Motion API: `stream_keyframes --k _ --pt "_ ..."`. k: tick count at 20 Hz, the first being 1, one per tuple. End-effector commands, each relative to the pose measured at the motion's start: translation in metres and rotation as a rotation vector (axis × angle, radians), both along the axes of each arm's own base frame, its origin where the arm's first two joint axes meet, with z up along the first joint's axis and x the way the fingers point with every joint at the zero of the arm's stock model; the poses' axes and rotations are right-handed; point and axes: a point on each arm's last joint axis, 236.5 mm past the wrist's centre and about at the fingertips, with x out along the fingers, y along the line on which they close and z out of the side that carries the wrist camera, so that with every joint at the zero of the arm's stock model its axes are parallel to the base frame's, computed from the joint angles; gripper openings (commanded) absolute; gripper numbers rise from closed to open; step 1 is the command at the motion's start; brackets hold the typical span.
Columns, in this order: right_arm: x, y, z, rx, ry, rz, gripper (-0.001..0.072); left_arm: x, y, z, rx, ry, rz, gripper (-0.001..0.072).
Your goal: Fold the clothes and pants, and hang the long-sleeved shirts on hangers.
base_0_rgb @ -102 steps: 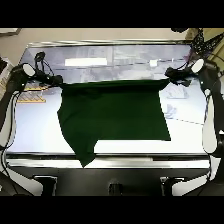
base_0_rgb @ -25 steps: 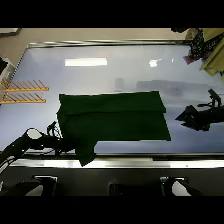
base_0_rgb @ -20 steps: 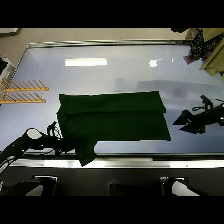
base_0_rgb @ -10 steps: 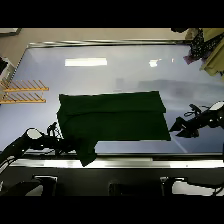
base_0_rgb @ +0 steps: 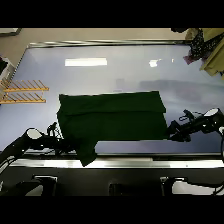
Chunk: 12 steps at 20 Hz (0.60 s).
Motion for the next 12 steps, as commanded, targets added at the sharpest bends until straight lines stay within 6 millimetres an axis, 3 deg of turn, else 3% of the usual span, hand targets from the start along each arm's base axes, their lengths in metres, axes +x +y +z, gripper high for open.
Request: stream_keyframes --k 1,3,4,8,12 --pt "0.013 0.006 -0.003 0.021 -0.056 -0.039 0.0297 0.002 0.001 0.000 0.002 -0.005 0.002 0.0019" --pt "0.013 0.008 -0.001 0.028 -0.056 -0.038 0.0073 0.008 0.005 0.004 -0.003 -0.022 0.011 0.0018" --pt "0.012 0.008 0.002 0.031 -0.059 -0.029 0.0031 0.013 0.010 0.009 -0.005 -0.039 0.009 0.0018" --pt "0.001 0.011 0.028 0.029 -0.064 0.002 0.0030 0.026 0.046 0.040 0.015 -0.067 0.022 0.0018" --pt "-0.038 -0.001 0.059 -0.066 0.028 0.043 0.0029 0.012 0.077 0.076 0.060 -0.106 0.037 0.0017"
